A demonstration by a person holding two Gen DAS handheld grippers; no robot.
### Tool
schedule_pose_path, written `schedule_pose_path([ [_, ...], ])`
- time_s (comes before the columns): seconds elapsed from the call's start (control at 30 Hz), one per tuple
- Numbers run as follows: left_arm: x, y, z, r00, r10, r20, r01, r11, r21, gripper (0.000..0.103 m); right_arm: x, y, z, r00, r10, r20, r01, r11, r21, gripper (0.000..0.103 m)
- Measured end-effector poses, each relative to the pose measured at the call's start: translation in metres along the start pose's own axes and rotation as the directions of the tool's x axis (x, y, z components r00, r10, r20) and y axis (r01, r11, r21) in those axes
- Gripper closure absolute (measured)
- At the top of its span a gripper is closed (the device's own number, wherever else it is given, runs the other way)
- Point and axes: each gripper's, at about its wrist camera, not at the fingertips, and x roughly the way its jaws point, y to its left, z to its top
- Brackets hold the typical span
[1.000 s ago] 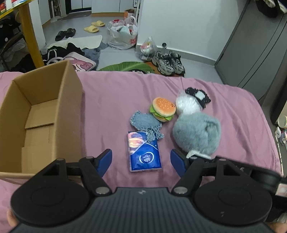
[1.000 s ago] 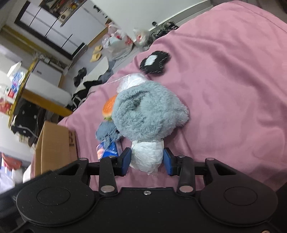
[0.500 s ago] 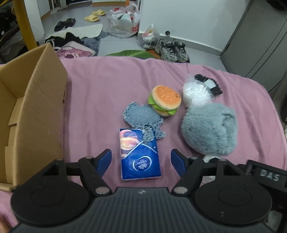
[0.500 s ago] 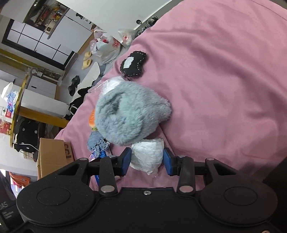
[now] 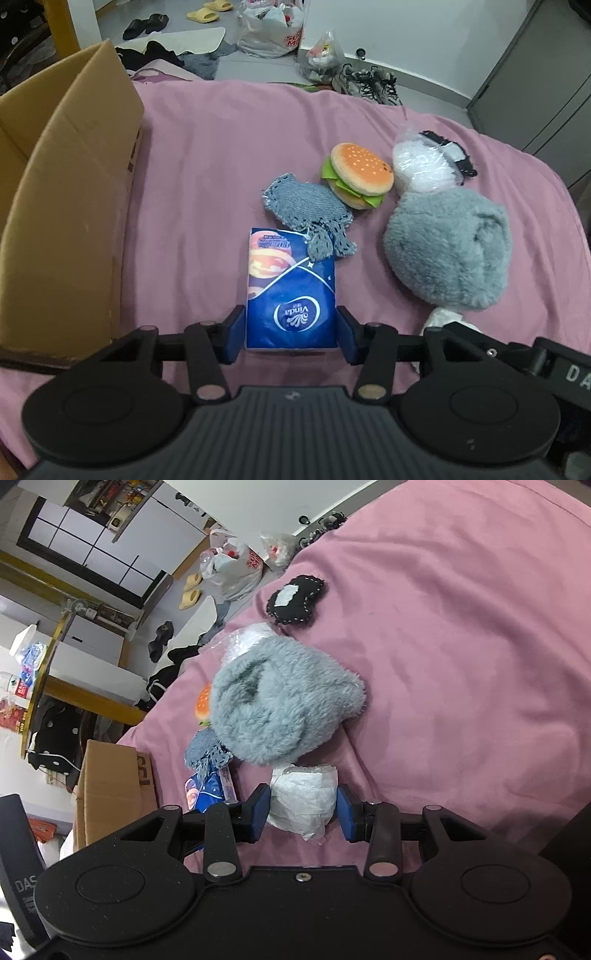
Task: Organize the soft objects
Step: 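Grasp the blue Vinda tissue pack with the left tool while the right tool holds the white ball, then carry the tissue pack in the left tool and the white ball in the right tool over the box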
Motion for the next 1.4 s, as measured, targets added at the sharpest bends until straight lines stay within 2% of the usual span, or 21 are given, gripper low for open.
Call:
schedule_pose_path([
  [0.1,-0.011,0.000,-0.003,1.000,-0.010,0.017,0.010,1.000,-0.005,0.054,-0.006,-0.002,0.001,1.000,0.027,-0.004,-0.027,0.999,0.034,0.064],
  [0.47,-0.072,0.005,-0.010,0.989,-0.058,0.139,0.058,0.998,-0.002,0.054,-0.048,0.021,-0.006,0.994,0.030,0.108,-0.026,0.999,-0.034,0.064],
  [0.6,-0.096,0.008,-0.016,0.978,-0.072,0.197,0.068,0.997,0.025,0.054,-0.064,0.029,-0.011,0.987,0.045,0.154,-0.037,0.998,-0.050,0.064],
  [0.73,-0.113,0.018,-0.017,0.968,-0.085,0.237,0.085,0.996,0.007,0.054,-0.075,0.041,-0.018,0.979,0.072,0.189,-0.058,0.995,-0.078,0.064],
  [1.2,-0.151,0.054,-0.013,0.933,-0.106,0.344,0.125,0.992,-0.033,0.054,-0.077,0.083,-0.029,0.970,0.085,0.229,-0.054,0.989,-0.138,0.064],
  [1.4,-0.164,0.069,-0.008,0.917,-0.089,0.389,0.124,0.990,-0.067,0.054,-0.081,0.098,-0.031,0.963,0.083,0.255,-0.041,0.985,-0.166,0.064],
])
